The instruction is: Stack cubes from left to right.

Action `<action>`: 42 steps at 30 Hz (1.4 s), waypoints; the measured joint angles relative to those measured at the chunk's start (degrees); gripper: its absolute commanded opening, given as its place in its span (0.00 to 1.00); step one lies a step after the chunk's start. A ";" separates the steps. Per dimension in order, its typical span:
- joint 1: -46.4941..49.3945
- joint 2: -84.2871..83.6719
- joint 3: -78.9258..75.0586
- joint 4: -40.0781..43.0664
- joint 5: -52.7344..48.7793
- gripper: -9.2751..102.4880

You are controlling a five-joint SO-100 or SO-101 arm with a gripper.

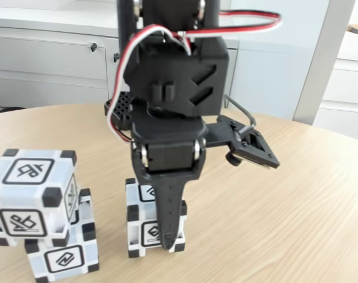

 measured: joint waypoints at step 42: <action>20.92 42.63 0.00 0.00 -18.98 0.08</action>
